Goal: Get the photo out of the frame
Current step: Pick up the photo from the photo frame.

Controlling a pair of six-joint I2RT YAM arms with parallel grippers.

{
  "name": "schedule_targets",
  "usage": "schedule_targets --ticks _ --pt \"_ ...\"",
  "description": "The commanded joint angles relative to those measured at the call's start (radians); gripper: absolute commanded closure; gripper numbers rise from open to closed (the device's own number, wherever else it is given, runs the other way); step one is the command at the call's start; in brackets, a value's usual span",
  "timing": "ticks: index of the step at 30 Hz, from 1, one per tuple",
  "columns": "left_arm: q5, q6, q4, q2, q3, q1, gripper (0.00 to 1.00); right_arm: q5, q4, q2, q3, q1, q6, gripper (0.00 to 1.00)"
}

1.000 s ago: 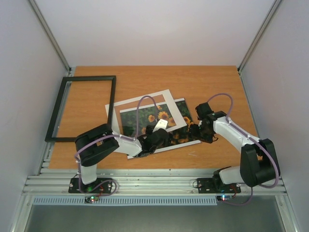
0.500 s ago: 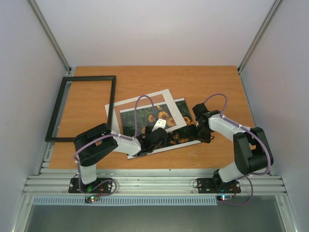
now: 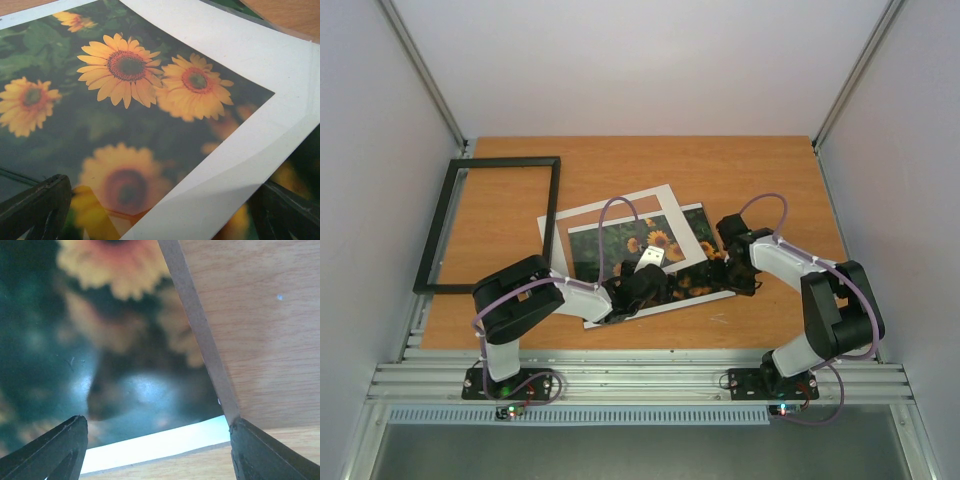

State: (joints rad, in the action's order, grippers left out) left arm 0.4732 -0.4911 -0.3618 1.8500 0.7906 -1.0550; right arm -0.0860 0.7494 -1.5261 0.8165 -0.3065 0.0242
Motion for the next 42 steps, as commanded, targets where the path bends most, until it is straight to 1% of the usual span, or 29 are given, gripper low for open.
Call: schedule_targets --ticks 1,7,17,26,28,33,42 --pt "0.005 -0.021 -0.032 -0.013 -0.006 0.004 0.03 0.052 0.055 -0.015 0.017 -0.017 -0.006 0.22" --pt "0.004 -0.024 -0.032 -0.009 -0.006 0.005 0.03 0.064 0.080 -0.023 0.023 -0.036 -0.008 0.21" --pt "0.002 -0.026 -0.032 -0.002 -0.008 0.005 0.03 0.055 0.040 -0.087 0.030 -0.055 -0.009 0.22" --pt "-0.010 -0.038 -0.035 0.005 -0.011 0.004 0.04 0.069 0.041 -0.114 0.049 -0.065 -0.008 0.30" --pt "-0.011 -0.040 -0.035 0.006 -0.011 0.004 0.04 0.066 0.040 -0.111 0.053 -0.065 -0.008 0.31" --pt "-0.012 -0.041 -0.035 0.003 -0.013 0.004 0.04 0.051 0.032 -0.067 0.053 -0.065 -0.008 0.32" --pt "-0.015 -0.041 -0.037 0.001 -0.014 0.004 0.04 -0.010 0.005 0.088 0.041 -0.060 -0.002 0.28"
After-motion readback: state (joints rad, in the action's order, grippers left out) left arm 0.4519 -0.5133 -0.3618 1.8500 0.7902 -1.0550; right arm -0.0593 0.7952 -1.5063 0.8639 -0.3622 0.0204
